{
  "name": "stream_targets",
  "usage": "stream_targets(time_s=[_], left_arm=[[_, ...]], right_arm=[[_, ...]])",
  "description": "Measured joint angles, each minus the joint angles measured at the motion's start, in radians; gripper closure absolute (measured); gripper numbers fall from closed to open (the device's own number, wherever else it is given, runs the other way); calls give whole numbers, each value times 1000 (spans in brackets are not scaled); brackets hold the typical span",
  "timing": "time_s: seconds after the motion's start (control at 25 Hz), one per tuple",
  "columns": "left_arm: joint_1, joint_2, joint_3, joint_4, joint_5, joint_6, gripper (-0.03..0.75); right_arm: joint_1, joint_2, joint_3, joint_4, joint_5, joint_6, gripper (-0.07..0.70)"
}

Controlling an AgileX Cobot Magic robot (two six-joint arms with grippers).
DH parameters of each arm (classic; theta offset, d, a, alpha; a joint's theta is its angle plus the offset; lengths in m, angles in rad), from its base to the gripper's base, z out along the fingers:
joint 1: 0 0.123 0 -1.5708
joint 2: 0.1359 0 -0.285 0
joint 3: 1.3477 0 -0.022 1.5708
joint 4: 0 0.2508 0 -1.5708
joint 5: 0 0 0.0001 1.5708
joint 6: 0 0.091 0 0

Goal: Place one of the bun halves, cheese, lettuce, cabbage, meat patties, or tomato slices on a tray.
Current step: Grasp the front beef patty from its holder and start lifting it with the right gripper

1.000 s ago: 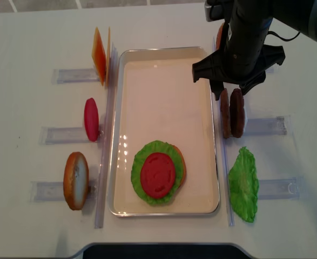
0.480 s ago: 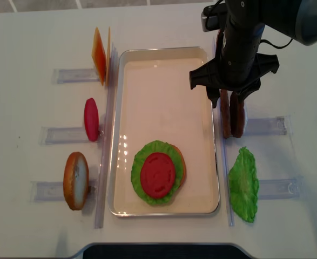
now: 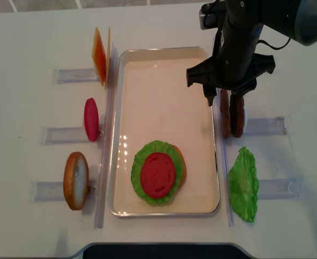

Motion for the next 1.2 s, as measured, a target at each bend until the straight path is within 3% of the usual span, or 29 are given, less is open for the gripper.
stream_targets(time_s=[1.2], left_arm=[[0, 0, 0, 0, 0, 1, 715]], right_arm=[[-10, 67, 0, -59, -2, 1, 202]])
